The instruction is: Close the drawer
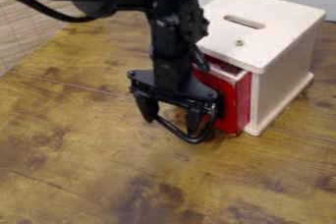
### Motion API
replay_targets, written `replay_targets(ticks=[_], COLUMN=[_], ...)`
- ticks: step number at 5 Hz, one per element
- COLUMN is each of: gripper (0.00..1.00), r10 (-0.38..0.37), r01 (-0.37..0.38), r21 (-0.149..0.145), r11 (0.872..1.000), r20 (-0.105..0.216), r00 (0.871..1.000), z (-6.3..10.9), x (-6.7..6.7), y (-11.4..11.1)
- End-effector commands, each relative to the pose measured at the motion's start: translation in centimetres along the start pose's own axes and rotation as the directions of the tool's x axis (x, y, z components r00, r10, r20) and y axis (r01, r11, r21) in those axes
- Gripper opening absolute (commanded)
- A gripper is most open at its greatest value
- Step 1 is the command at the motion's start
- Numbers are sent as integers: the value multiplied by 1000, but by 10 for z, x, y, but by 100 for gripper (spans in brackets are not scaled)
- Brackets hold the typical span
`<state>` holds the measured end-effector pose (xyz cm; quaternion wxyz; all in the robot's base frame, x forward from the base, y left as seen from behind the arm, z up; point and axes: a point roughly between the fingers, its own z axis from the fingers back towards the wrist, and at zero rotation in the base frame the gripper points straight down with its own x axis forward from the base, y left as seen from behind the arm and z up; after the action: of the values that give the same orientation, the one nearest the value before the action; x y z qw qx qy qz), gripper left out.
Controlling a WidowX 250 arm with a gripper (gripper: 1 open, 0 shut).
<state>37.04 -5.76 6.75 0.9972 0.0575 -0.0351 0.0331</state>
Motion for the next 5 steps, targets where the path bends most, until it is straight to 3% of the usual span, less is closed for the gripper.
replay_targets(ticks=[1,5], gripper=[100,100], r10=[72,125], r01=[-69,-121], r21=[37,54], r11=[997,991], r20=[-73,-73], r00=[995,990], z=[-19,-29], x=[-14,-18], y=[27,35])
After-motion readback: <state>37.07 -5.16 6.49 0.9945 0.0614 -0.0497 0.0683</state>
